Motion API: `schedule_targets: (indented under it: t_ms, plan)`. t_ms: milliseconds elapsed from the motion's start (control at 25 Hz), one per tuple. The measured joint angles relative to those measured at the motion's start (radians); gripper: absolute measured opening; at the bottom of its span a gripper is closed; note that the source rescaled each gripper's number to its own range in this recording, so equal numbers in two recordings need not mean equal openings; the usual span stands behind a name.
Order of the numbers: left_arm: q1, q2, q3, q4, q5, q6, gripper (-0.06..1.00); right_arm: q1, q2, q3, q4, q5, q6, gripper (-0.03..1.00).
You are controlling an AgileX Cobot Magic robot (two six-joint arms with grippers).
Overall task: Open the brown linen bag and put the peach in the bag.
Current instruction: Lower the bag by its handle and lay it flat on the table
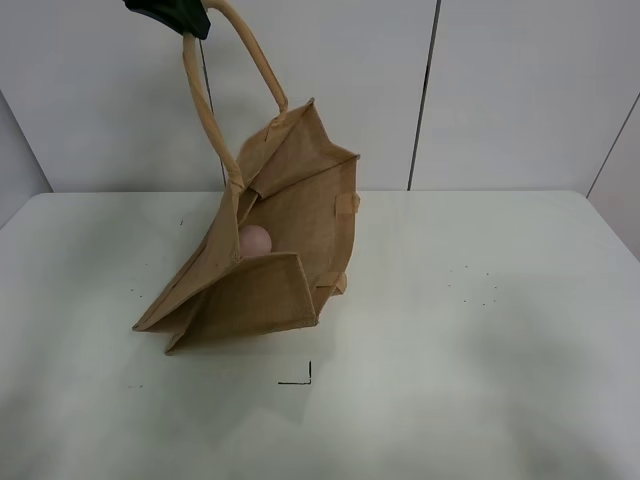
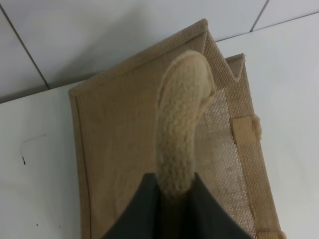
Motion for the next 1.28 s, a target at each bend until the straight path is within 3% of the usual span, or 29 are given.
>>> schedule_targets:
  t_ms: [240,640,720,840,920,1040,1280]
  plan:
    - [0.0,0.0,0.152,-0.041,-0.015,0.0,0.0,0.0,0.0,0.0,0.0,0.0,0.006,1.0]
    - [-0.003,0.034,0.522,-0.17,-0.334,0.052,0.02,0.0,0.0,0.0,0.0,0.0,0.006,1.0]
    - [-0.003,0.075,0.548,-0.191,-0.365,0.063,0.16,0.0,0.0,0.0,0.0,0.0,0.006,1.0]
    - [-0.003,0.155,0.553,-0.228,-0.387,0.074,0.57,0.0,0.0,0.0,0.0,0.0,0.006,1.0]
    - [-0.003,0.202,0.553,-0.251,-0.393,0.075,0.75,0.0,0.0,0.0,0.0,0.0,0.006,1.0]
    - [-0.003,0.244,0.553,-0.282,-0.394,0.081,0.84,0.0,0.0,0.0,0.0,0.0,0.006,1.0]
    - [-0.003,0.251,0.535,-0.292,-0.364,0.101,0.85,0.0,0.0,0.0,0.0,0.0,0.006,1.0]
